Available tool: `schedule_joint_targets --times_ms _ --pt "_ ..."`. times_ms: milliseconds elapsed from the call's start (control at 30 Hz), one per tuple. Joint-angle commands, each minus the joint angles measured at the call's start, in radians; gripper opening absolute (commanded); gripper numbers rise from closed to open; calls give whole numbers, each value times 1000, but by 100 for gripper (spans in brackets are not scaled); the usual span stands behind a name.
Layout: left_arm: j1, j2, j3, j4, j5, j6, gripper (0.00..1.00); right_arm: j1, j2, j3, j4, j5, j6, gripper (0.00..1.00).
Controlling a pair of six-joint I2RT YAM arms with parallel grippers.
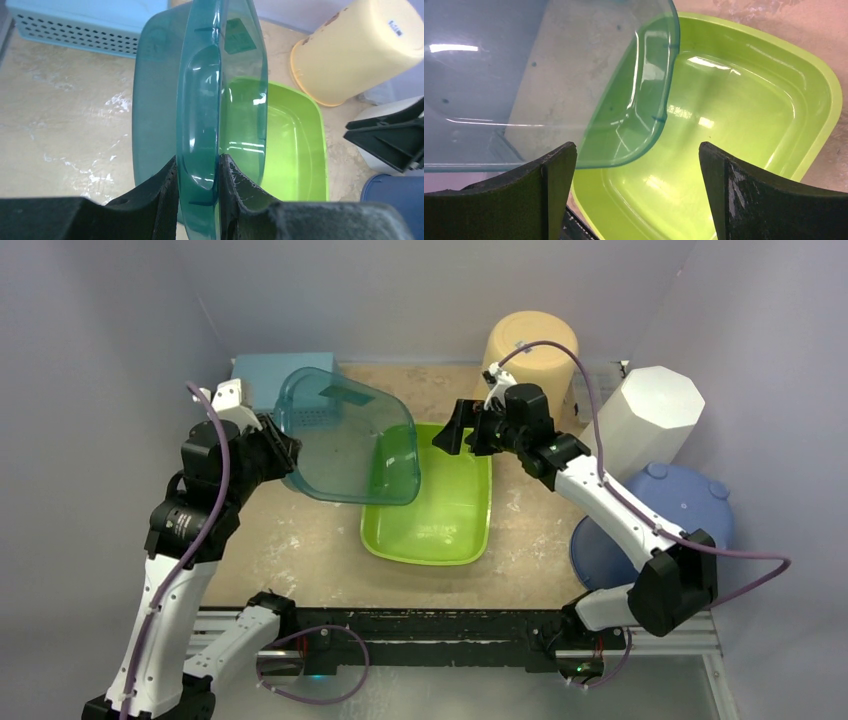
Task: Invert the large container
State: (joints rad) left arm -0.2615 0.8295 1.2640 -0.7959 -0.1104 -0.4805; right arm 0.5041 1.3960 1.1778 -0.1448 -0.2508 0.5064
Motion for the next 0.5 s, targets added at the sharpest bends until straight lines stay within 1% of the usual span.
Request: schedule_joint_targets --times_ms 0,100,200,333,467 --pt "0 -6 85 14 -79 42 0 6 -30 16 -10 -7 24 94" --pt "1 -2 144 -8 -113 60 0 5 -35 -2 -10 -12 28 94" --pt "0 6 195 -23 -111 67 0 6 -40 -30 -1 16 33 94" --pt "1 7 239 -43 -132 84 0 5 -8 -25 -100 177 45 95" --pt "1 15 280 -82 -202 136 0 5 13 -27 -180 317 55 96"
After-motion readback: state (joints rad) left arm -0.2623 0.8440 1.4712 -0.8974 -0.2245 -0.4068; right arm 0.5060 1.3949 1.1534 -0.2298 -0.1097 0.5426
